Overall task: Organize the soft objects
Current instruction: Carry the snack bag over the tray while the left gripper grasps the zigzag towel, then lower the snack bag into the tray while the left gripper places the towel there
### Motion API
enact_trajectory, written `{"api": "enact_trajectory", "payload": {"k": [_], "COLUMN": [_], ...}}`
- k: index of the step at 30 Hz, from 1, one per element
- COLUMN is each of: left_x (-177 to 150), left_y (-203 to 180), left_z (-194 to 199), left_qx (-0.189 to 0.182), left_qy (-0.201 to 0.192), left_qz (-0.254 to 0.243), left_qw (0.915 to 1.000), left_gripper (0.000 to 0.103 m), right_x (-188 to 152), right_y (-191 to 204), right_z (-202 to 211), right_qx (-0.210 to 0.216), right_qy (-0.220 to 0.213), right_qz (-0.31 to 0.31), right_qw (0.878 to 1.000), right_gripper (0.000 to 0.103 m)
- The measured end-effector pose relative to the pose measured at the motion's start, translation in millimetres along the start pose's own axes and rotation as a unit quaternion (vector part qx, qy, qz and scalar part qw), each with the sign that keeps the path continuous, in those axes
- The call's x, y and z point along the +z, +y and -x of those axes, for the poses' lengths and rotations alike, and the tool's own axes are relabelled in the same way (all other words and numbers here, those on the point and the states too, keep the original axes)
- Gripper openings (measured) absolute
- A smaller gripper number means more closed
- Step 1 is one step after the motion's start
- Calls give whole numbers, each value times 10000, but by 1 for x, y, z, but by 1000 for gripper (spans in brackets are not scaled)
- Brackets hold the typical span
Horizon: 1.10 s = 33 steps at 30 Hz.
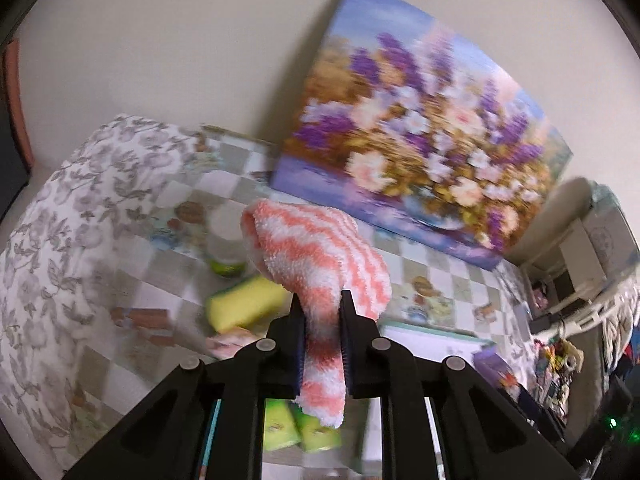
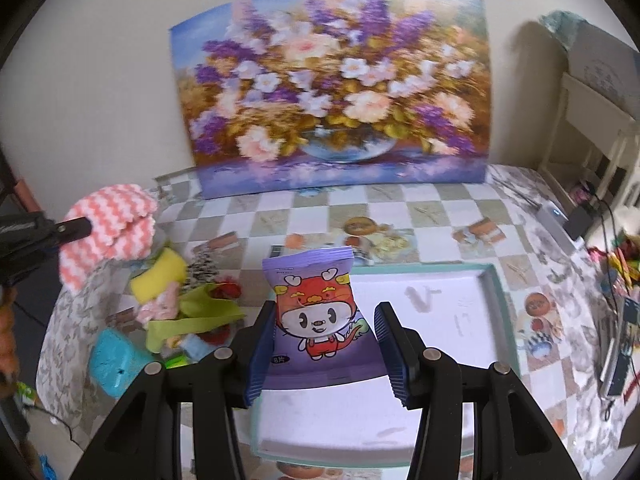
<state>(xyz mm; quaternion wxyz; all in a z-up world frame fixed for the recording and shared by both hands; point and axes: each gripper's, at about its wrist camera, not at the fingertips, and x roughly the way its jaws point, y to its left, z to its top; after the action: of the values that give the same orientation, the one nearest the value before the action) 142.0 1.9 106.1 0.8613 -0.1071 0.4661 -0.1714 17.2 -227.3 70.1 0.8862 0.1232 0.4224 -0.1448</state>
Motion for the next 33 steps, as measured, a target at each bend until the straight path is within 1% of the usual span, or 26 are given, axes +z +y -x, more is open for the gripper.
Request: {"api": "enact_trajectory", "payload": {"k": [3,7,10,15,18,21,23,27,33], "left_x": [-15,-37,-53,-71,-83,-92,-98,-113,-135], "left_y": [-29,-68,-94,-118,-128,-134,-137,-138,-123], "left_z": [-6,-22,-37,-63,-81,-98,-109,-137,-172], "left_qx": [-175,-474,-556,-680,-829,-877,-888,-835,-602], "left_qy": [68,313,481,703,895,1071,1156,1386,1770], "left_qz": [-176,-328,-416,-413,-412,-379,-395,-471,-366], "left_qw": [9997,9978,9964,9943,9917,9896,9885,9857,9817], "left_gripper": [15,16,16,16,16,16,16,16,16], "right_x": [0,-2,-4,-6,-8,-11,-13,-20,-30], "right_y": [-23,-56,-81,-111,-126,-135,-139,-142,-140], "right_z": [-5,-10,-15,-24,-33,-40,-47,-70,-90], "right_qx": [-156,-509,-605,-779,-788,-781,-910,-1073,-1099], "right_qy": [97,194,272,378,438,509,559,813,1119], "right_qz": [-245,-564,-853,-1175,-1330,-1443,-1419,-1289,-1215], "right_qw": [9995,9969,9941,9893,9870,9851,9841,9825,9801], "right_gripper": [52,52,52,52,52,52,52,52,52]}}
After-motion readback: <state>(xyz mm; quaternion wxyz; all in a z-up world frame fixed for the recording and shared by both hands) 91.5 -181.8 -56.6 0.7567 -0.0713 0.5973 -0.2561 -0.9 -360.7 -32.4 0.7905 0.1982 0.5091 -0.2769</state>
